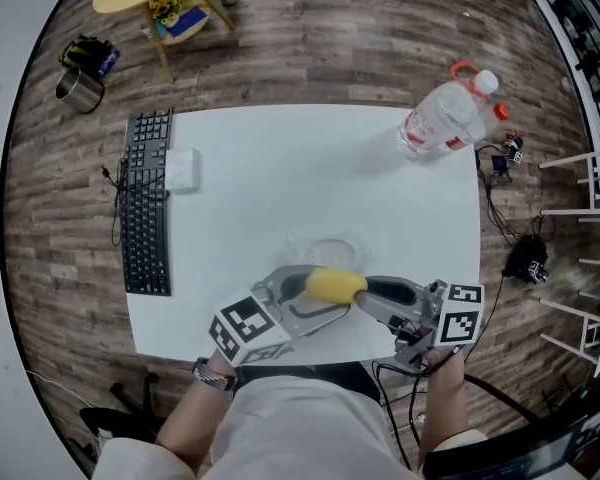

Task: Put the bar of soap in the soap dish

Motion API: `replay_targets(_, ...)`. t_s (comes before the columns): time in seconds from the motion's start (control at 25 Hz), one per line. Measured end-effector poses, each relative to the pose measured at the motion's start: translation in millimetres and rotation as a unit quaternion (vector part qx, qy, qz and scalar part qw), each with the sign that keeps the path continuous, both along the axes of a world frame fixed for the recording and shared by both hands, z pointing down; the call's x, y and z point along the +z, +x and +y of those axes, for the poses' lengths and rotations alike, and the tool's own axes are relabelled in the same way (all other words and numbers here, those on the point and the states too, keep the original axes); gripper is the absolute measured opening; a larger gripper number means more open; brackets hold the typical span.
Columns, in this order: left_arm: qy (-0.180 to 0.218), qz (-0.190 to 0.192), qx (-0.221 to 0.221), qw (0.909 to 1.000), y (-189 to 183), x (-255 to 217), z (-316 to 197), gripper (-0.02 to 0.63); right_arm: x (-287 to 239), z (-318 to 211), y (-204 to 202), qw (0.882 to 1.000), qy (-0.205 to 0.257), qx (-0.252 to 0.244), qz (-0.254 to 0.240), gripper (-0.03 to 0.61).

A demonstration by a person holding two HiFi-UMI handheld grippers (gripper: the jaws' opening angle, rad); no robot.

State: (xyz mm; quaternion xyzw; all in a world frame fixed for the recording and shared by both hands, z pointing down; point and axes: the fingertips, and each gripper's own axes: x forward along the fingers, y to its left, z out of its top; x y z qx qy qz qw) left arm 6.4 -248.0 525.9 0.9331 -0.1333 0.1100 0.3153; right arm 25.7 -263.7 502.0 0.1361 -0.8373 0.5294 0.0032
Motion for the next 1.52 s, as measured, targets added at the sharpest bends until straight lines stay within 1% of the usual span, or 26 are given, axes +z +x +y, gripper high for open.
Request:
replay_targets(0.28, 0.001, -0.027, 0.010, 0.9996, -3, 13, 1, 0.272, 0, -10, 2, 1.000, -0.004, 0.008, -0.013, 0.114)
replay_targets(0.52, -0.027, -0.049, 0.006, 0.9984, -2, 22, -3, 0.261, 8, -18, 3, 1.000, -0.015, 0.021, -0.012, 0.114)
replay_targets(0.8, 0.007, -0.094, 0.021, 0.9953, 4, 25, -19, 0.275, 9, -30, 12, 0.999, -0.011, 0.043, -0.023, 0.114)
replay_targets(0.96, 0.022, -0.105, 0.040, 0.9935, 8, 24, -26, 0.286, 10, -37, 15, 0.998, -0.011, 0.057, -0.022, 0.114)
replay_targets(1.04, 0.038, -0.122, 0.048, 0.9906, 8, 29, -27, 0.289, 12, -37, 16, 0.998, -0.013, 0.060, -0.023, 0.114)
replay_targets(1.2, 0.068, -0.179, 0.089, 0.9776, 5, 47, -21, 0.284, 19, -35, 9, 0.998, -0.022, 0.058, -0.021, 0.112)
replay_targets(1.28, 0.070, -0.197, 0.099, 0.9729, 4, 54, -19, 0.285, 23, -34, 7, 0.998, -0.024, 0.060, -0.018, 0.112)
replay_targets(1.44, 0.065, -0.223, 0.103, 0.9673, 4, 62, -20, 0.287, 26, -35, 9, 0.997, -0.027, 0.067, -0.014, 0.112)
replay_targets(1.52, 0.070, -0.240, 0.107, 0.9624, 5, 66, -21, 0.287, 27, -36, 10, 0.997, -0.028, 0.069, -0.008, 0.112)
